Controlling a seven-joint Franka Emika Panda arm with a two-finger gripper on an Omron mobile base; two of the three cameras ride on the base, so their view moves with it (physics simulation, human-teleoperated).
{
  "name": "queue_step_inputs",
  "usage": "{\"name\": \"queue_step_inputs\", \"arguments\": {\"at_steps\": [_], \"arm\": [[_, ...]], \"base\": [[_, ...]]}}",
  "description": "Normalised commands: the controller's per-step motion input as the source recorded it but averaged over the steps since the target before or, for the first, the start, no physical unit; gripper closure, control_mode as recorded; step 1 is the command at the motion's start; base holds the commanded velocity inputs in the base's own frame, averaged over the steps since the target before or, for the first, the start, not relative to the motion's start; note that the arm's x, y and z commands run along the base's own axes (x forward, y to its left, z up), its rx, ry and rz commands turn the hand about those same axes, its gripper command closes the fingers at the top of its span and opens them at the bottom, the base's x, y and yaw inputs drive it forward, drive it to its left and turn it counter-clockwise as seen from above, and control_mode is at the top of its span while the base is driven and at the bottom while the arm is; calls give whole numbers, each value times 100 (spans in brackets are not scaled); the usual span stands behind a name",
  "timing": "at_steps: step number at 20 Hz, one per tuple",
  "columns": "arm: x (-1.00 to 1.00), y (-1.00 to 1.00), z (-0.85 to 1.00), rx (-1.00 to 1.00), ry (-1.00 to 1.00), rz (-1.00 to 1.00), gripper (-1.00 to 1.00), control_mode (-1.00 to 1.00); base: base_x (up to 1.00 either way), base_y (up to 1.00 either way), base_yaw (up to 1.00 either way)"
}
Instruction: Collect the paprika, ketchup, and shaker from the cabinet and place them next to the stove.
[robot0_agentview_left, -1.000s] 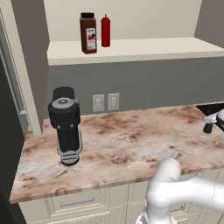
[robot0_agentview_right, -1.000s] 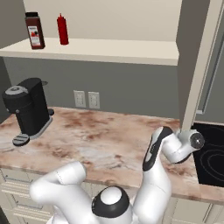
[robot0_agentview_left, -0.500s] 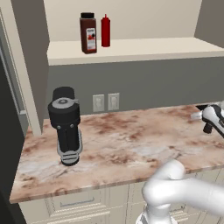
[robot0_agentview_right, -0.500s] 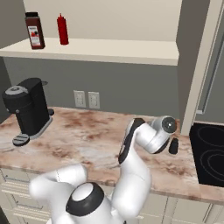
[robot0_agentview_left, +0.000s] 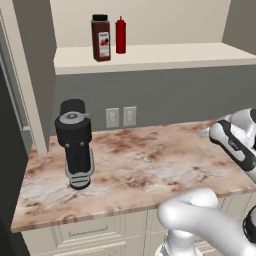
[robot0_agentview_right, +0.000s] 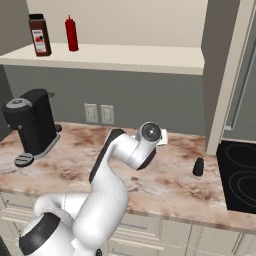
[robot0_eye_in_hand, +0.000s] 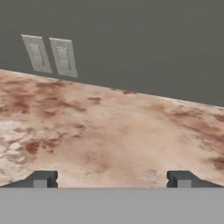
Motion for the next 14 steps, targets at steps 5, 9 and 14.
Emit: {"name": "queue_step_inputs", "arguments": {"at_steps": [5, 9, 14], "arm": [[-46, 94, 78, 5, 0, -1, -100, -100], [-38, 92, 92, 6, -5, -5, -100, -100], [-29, 81, 100, 4, -11, -7, -100, -100]], "base": [[0, 0, 0], [0, 0, 0], [0, 0, 0]]}}
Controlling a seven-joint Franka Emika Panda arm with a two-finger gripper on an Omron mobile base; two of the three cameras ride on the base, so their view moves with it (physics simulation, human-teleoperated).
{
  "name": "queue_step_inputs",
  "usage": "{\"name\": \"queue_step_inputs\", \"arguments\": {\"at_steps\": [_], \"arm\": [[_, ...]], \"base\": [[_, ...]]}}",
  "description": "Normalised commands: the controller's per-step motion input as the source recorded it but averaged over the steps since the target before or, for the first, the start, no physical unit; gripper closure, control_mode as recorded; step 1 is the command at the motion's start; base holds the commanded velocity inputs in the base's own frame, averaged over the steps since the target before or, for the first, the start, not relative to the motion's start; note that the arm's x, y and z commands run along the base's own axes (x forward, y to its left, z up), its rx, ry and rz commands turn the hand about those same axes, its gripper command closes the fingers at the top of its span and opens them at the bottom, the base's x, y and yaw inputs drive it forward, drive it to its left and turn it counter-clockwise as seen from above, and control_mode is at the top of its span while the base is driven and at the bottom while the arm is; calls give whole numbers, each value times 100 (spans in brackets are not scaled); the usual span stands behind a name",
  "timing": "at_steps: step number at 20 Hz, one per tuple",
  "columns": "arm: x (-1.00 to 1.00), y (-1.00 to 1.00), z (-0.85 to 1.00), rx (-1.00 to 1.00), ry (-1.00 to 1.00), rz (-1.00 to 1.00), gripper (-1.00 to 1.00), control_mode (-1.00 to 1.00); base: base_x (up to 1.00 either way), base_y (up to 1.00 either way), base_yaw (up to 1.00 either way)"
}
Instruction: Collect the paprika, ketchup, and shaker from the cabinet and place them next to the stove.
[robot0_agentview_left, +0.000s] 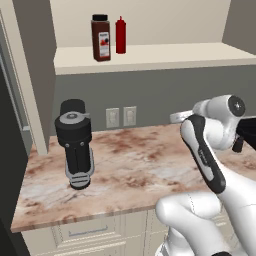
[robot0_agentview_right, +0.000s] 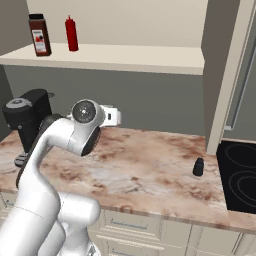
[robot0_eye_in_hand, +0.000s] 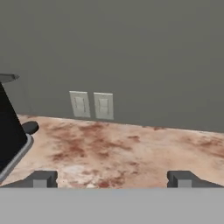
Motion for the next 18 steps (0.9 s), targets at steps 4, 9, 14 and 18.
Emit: {"name": "queue_step_inputs", "arguments": {"at_steps": [4, 9, 14, 18], "arm": [[-26, 64, 100, 5, -18, -6, -100, -100], [-19, 72, 100, 2, -17, -5, -100, -100], [-17, 56, 98, 0, -18, -5, -100, -100], [-15, 46, 75, 0, -16, -3, -100, -100]], "base": [[0, 0, 0], [0, 0, 0], [0, 0, 0], [0, 0, 0]]}}
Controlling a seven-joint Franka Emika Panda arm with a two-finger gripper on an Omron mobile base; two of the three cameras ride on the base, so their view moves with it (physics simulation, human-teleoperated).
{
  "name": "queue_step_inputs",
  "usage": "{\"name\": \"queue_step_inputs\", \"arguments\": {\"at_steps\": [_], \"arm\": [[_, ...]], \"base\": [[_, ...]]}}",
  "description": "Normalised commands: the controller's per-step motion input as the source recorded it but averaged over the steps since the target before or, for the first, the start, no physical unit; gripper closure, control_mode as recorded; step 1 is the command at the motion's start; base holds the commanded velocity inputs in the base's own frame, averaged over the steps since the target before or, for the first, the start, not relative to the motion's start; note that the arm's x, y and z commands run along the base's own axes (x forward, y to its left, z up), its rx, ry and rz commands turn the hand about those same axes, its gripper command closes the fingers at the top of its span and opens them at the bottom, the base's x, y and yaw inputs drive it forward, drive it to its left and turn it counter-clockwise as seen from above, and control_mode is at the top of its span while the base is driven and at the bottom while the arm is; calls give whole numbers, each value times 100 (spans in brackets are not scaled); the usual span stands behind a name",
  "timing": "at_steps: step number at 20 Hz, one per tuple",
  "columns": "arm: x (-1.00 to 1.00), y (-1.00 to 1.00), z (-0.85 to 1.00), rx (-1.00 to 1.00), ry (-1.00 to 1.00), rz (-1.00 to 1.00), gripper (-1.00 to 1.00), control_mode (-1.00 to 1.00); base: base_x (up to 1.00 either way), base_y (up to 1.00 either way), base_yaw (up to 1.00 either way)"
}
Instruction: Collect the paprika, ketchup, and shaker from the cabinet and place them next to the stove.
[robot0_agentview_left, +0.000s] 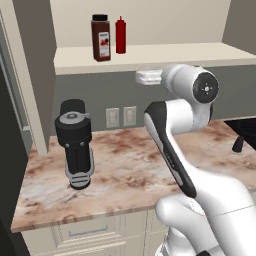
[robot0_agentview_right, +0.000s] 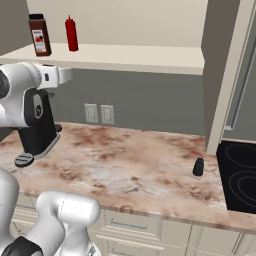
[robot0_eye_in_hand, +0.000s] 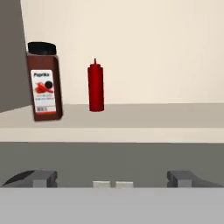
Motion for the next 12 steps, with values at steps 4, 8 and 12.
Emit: {"name": "queue_step_inputs", "arguments": {"at_steps": [4, 8, 12], "arm": [[-15, 8, 8, 0, -7, 0, -100, -100], [-15, 0, 16, 1, -13, 0, -100, -100], [-15, 0, 26, 4, -12, 0, -100, -100]], "base": [[0, 0, 0], [0, 0, 0], [0, 0, 0]]}}
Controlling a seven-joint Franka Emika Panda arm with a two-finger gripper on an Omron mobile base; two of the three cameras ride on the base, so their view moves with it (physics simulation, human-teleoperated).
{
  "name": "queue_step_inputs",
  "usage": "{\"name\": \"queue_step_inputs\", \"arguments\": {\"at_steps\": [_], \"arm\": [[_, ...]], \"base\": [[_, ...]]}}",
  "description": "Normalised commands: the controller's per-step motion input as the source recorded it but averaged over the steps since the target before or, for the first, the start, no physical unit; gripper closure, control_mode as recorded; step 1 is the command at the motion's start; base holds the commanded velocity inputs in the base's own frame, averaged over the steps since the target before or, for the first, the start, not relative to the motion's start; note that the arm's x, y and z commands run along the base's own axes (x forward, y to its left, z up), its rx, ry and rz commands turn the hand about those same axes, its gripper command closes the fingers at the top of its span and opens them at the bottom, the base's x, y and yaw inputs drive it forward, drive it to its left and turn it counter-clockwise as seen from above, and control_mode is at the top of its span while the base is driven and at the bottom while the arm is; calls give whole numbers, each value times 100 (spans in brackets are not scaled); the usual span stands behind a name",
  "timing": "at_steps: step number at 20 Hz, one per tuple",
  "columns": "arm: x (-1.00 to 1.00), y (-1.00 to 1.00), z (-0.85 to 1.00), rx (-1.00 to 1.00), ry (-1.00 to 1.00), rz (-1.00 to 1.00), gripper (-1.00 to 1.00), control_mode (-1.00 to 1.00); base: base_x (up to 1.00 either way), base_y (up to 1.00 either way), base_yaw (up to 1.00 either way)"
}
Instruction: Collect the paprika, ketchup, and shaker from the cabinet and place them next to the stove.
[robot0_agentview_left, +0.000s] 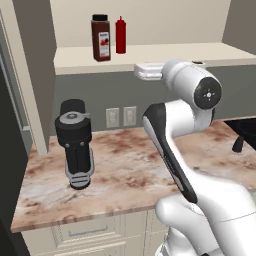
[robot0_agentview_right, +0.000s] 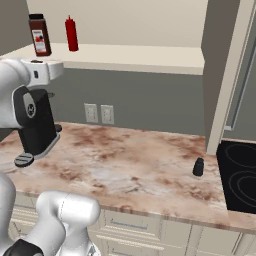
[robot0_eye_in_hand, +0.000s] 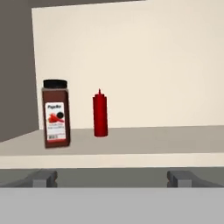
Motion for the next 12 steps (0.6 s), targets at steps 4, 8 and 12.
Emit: {"name": "queue_step_inputs", "arguments": {"at_steps": [4, 8, 12], "arm": [[-4, 0, 31, 4, -9, 0, -100, -100], [-1, 20, 18, 2, -3, 2, -100, -100], [0, 41, 1, 0, 1, 9, -100, -100]], "base": [[0, 0, 0], [0, 0, 0], [0, 0, 0]]}}
